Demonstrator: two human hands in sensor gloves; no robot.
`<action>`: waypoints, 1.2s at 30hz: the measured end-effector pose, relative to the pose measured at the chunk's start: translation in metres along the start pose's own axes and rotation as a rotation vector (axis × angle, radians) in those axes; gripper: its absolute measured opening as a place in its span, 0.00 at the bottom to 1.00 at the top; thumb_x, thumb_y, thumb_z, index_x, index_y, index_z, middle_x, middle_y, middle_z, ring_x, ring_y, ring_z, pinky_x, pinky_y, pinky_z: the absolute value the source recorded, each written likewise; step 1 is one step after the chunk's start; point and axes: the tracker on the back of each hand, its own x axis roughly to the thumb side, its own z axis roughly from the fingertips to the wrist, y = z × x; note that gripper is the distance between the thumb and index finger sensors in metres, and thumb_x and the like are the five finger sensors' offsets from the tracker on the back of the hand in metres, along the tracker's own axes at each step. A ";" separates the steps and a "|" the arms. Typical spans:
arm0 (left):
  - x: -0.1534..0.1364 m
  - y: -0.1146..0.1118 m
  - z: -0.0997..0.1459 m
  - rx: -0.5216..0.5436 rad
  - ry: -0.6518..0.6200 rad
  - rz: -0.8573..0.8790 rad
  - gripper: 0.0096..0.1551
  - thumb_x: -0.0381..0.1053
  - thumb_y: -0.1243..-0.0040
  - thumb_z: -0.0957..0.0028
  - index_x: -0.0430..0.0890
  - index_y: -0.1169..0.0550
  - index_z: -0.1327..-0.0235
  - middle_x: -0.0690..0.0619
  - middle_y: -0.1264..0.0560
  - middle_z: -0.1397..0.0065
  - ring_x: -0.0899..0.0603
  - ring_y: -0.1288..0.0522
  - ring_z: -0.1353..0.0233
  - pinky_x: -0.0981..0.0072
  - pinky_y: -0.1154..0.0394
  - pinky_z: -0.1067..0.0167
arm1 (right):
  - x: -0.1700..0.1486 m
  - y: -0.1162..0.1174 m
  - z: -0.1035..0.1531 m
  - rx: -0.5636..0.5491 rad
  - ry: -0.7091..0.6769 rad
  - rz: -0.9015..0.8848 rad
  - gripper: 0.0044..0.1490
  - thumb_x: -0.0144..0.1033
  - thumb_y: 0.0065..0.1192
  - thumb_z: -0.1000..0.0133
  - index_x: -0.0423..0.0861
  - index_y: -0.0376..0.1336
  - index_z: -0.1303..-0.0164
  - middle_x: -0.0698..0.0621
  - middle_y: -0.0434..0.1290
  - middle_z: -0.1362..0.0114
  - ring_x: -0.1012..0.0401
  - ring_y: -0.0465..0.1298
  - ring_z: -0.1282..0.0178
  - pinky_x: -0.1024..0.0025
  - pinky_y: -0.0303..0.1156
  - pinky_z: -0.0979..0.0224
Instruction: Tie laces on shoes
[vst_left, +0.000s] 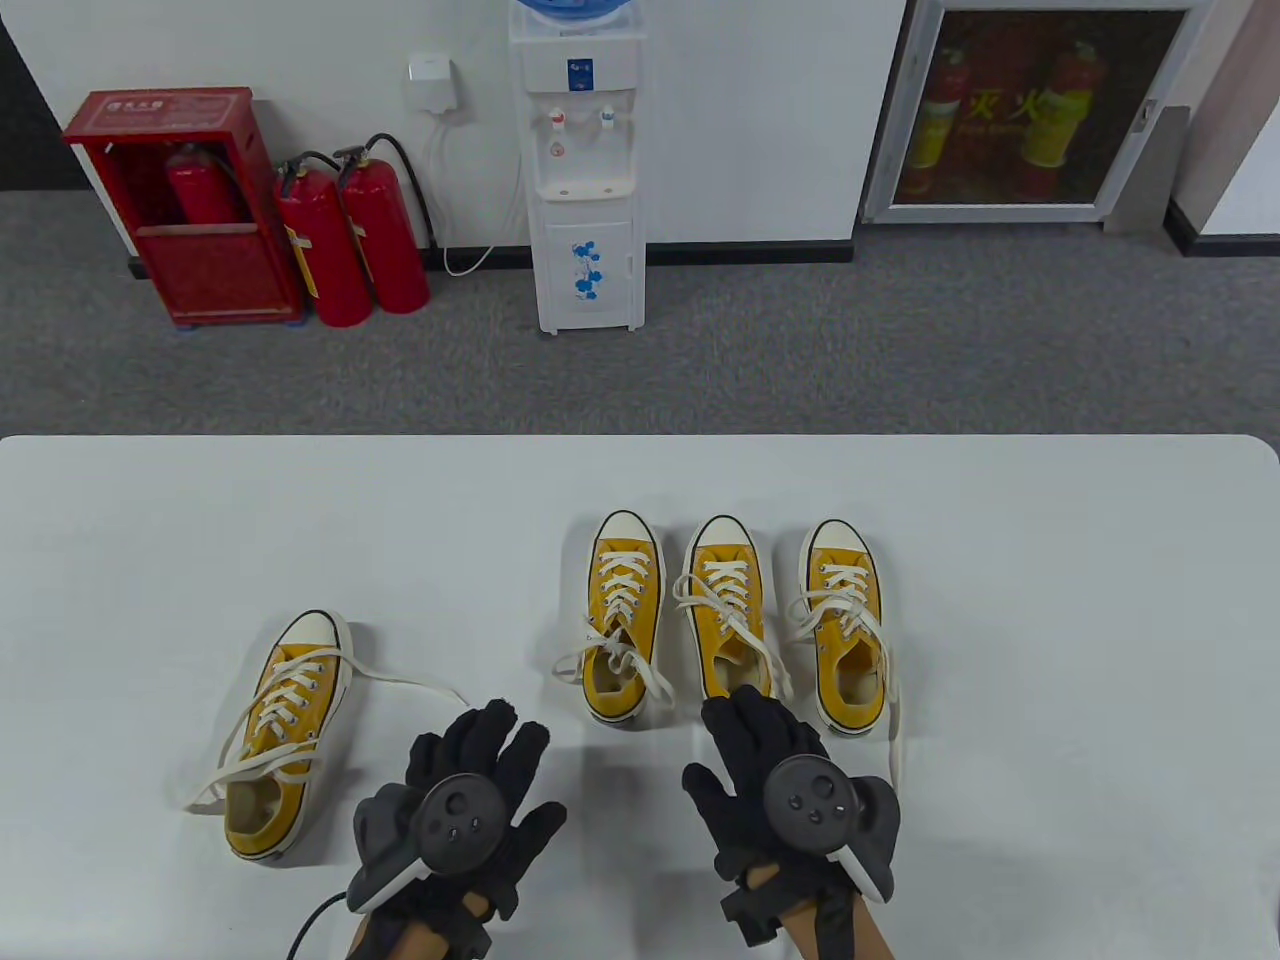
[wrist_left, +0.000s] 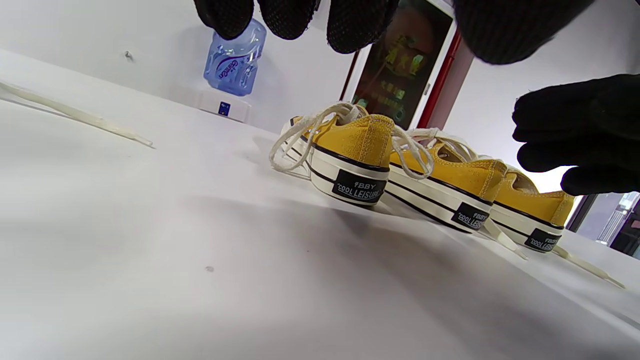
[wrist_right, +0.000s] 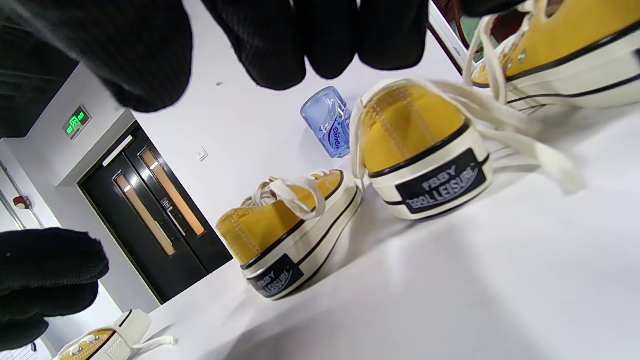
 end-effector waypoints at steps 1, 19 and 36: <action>0.000 0.000 0.000 0.000 -0.001 0.004 0.47 0.69 0.45 0.49 0.52 0.40 0.18 0.40 0.49 0.11 0.26 0.47 0.14 0.19 0.53 0.28 | -0.001 0.000 0.000 0.000 0.003 -0.004 0.47 0.56 0.65 0.50 0.44 0.60 0.24 0.44 0.53 0.17 0.40 0.58 0.17 0.29 0.48 0.23; -0.089 0.073 0.001 -0.013 0.333 -0.095 0.43 0.64 0.40 0.49 0.56 0.37 0.20 0.43 0.46 0.11 0.29 0.41 0.14 0.24 0.45 0.25 | -0.001 -0.003 -0.001 0.009 0.012 -0.011 0.46 0.56 0.65 0.50 0.44 0.61 0.24 0.44 0.54 0.17 0.40 0.58 0.17 0.29 0.48 0.23; -0.182 0.083 0.022 -0.142 0.630 -0.108 0.43 0.51 0.31 0.50 0.54 0.36 0.21 0.44 0.41 0.13 0.34 0.29 0.24 0.34 0.32 0.33 | -0.004 -0.003 -0.003 0.039 0.048 -0.003 0.46 0.56 0.64 0.50 0.44 0.60 0.24 0.44 0.52 0.17 0.40 0.57 0.16 0.29 0.47 0.23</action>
